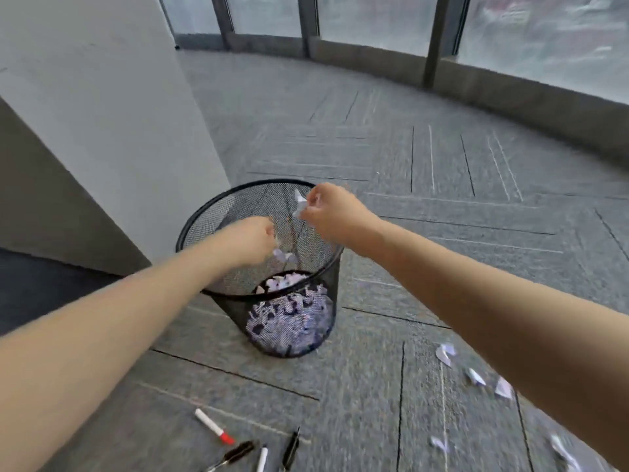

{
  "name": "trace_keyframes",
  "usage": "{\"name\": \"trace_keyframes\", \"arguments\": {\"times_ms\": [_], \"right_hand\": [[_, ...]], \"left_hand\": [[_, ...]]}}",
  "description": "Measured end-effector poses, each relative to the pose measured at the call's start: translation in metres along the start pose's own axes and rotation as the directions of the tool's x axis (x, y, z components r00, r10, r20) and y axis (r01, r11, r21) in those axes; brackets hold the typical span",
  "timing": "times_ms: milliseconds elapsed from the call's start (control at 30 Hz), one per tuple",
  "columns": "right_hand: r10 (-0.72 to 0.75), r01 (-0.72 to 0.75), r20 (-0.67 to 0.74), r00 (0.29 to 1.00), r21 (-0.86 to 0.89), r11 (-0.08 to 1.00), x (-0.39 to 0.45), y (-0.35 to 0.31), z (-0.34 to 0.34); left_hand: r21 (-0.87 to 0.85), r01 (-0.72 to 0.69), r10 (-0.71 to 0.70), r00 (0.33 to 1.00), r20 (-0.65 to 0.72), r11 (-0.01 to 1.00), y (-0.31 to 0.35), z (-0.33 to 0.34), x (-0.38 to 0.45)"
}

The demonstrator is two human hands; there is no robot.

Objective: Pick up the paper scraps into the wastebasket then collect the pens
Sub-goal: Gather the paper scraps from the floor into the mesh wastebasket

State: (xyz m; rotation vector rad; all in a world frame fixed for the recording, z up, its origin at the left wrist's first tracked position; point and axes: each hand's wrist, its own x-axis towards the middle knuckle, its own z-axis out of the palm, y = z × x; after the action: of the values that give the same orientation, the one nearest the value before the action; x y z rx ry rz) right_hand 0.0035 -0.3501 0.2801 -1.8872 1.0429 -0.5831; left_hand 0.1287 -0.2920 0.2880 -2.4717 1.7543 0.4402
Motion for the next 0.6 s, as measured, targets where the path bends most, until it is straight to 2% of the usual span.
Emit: {"name": "trace_keyframes", "arguments": {"times_ms": [67,133,200,300,467,533,600], "right_hand": [[0.014,-0.012,0.044,0.999,-0.061,0.998,0.008,-0.007,0.001],[0.032,-0.027,0.091,0.995,-0.055,0.998,0.012,-0.014,-0.001],[0.109,-0.109,0.136,0.985,-0.007,0.994,0.018,-0.016,-0.005],[0.2,-0.23,0.16,0.967,0.199,0.953,0.025,-0.012,-0.013],[0.228,-0.254,0.114,0.967,0.424,0.869,0.013,0.0,-0.029],[0.211,-0.206,0.044,0.977,0.473,0.857,0.004,0.01,-0.039],[0.23,-0.18,-0.044,0.972,0.492,0.852,-0.009,0.03,-0.054]], "left_hand": [[0.005,0.014,-0.015,0.999,0.041,1.0,-0.013,-0.001,0.006],[-0.101,0.033,-0.027,0.997,0.067,0.994,-0.024,-0.001,0.009],[-0.205,0.045,-0.036,0.998,0.047,0.978,-0.03,-0.002,0.009],[-0.214,0.038,-0.051,0.997,-0.057,0.976,-0.032,-0.003,0.008],[-0.258,-0.033,-0.022,0.978,-0.206,0.966,-0.021,-0.014,0.002],[-0.239,-0.125,0.036,0.939,-0.343,0.963,-0.005,-0.02,-0.006],[-0.161,-0.298,0.193,0.862,-0.47,0.941,0.017,-0.02,-0.018]]}}
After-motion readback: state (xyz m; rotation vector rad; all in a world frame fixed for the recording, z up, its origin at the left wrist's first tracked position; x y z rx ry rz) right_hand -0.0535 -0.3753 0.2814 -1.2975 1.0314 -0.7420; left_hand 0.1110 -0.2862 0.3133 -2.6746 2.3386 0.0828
